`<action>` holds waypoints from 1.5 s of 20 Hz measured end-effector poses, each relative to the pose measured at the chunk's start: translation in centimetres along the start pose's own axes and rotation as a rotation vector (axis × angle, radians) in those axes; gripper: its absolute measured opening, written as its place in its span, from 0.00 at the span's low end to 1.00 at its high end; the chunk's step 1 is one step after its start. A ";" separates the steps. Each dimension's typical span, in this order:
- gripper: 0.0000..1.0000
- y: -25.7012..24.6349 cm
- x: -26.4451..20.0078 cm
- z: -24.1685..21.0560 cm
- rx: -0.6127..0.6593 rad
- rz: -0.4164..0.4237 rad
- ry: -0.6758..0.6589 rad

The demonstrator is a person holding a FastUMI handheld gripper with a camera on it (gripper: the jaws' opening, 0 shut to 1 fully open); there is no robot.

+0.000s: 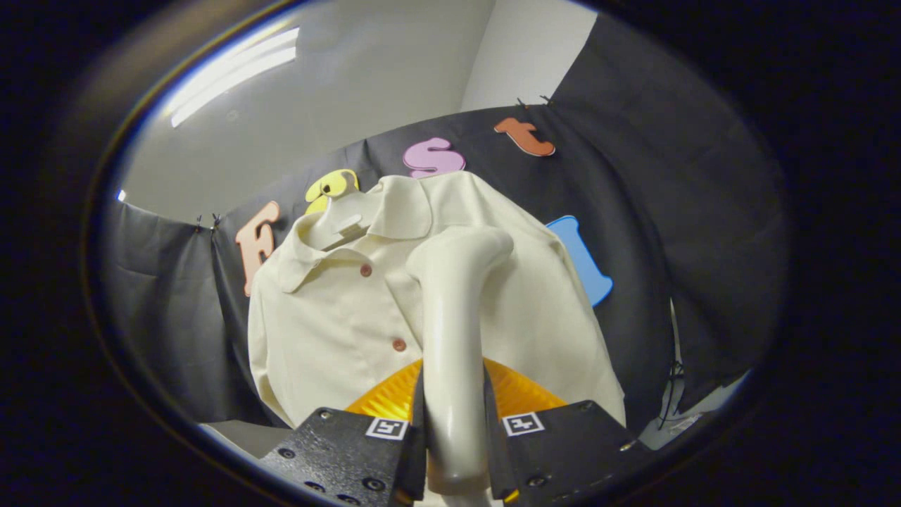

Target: Iron the clothes twice with a garment steamer, once on the left side and once on the right side.

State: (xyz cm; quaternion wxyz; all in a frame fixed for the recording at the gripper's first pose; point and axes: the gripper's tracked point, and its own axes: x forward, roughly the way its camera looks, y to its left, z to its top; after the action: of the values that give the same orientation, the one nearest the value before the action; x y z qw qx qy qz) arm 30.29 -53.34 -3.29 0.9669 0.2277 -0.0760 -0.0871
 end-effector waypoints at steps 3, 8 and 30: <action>0.34 -1.8 -0.2 -2.2 0.035 -0.006 0.019; 0.34 -4.6 -1.5 -5.9 0.099 -0.027 0.049; 0.35 -11.7 -8.8 -20.4 0.157 -0.144 0.257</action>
State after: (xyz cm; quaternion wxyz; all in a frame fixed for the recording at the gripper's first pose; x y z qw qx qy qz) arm 23.98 -53.17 -27.56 0.9392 0.3165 0.0584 -0.1199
